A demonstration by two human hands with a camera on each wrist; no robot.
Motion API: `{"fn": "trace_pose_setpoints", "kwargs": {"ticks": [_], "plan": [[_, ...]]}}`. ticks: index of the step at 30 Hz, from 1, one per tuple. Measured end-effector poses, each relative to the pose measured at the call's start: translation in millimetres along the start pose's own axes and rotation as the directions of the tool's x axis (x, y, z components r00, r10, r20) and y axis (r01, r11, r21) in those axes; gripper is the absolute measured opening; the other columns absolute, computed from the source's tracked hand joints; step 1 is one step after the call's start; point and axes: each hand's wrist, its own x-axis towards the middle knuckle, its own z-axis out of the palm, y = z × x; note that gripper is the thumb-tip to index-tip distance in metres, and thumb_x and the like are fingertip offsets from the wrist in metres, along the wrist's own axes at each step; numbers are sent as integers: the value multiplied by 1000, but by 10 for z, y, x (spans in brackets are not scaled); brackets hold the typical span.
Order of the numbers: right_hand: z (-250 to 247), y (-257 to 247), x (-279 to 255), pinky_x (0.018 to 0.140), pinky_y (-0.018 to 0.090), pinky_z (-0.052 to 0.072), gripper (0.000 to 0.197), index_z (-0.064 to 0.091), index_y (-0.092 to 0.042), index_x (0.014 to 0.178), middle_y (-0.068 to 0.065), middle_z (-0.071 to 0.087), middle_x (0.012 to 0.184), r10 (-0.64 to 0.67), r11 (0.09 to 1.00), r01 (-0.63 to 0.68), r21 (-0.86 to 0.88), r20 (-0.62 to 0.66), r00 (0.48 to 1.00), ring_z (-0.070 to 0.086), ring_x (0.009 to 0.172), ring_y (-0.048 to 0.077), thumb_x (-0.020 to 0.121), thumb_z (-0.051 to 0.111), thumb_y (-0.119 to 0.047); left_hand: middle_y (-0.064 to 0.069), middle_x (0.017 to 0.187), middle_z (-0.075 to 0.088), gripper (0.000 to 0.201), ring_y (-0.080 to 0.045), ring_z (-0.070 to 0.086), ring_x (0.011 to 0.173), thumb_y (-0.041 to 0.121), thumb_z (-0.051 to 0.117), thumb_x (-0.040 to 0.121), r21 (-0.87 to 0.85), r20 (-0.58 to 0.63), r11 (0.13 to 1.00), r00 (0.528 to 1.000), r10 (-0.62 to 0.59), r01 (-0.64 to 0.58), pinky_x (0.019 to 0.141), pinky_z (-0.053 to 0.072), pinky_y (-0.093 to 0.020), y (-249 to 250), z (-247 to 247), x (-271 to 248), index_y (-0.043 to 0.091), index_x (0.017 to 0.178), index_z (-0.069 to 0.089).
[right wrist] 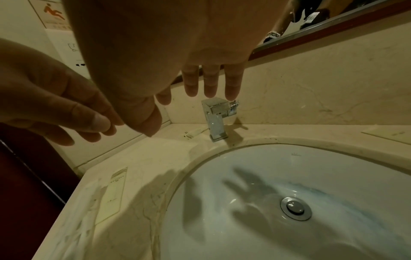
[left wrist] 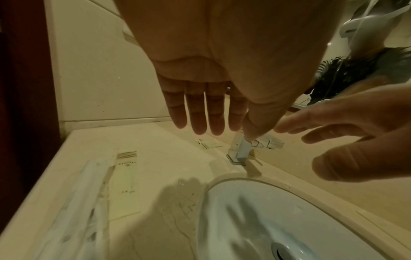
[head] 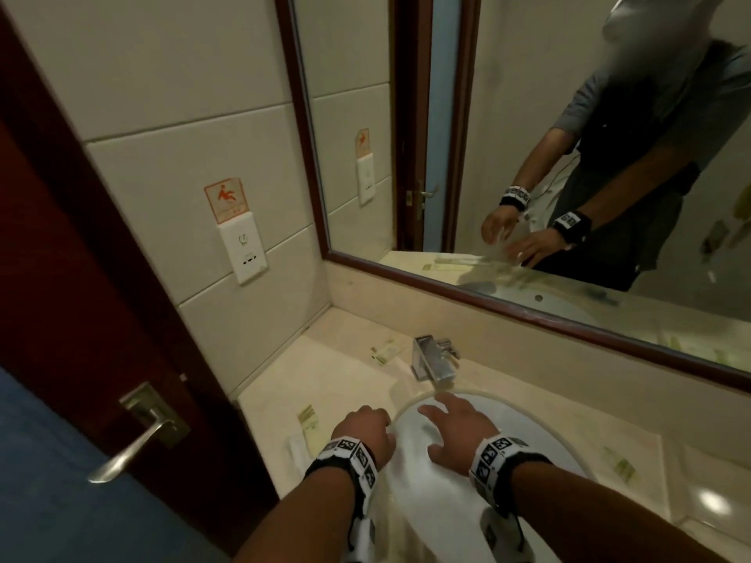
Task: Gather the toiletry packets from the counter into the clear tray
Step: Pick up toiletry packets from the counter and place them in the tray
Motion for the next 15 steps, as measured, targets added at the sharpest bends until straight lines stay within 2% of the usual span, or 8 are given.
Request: {"fn": "trace_pose_setpoints", "kwargs": {"ticks": [3, 9, 15], "plan": [[23, 0, 162, 117, 40, 30, 75, 22, -38, 155, -3, 8, 165, -3, 1000, 2, 19, 15, 1000, 17, 149, 23, 89, 56, -47, -6, 130, 55, 40, -27, 55, 119, 40, 50, 94, -6, 26, 1000, 1000, -11, 12, 96, 48, -36, 13, 13, 150, 25, 130, 58], [15, -53, 570, 120, 41, 24, 75, 20, -38, 154, -2, 6, 166, -24, 998, 21, 58, 52, 998, 14, 151, 24, 90, 59, -45, -5, 133, 53, 42, -28, 52, 122, 42, 51, 94, 33, 83, 999, 997, 5, -8, 98, 46, -37, -66, -8, 600, 26, 133, 54], [-61, -153, 1097, 118, 41, 29, 74, 22, -37, 154, 2, 9, 165, 8, 995, -13, 95, 57, 998, 17, 150, 27, 92, 60, -43, -5, 133, 49, 41, -27, 48, 124, 44, 48, 95, 41, 79, 998, 996, 52, -55, 101, 43, -38, -288, -111, 1225, 25, 130, 51]]}}
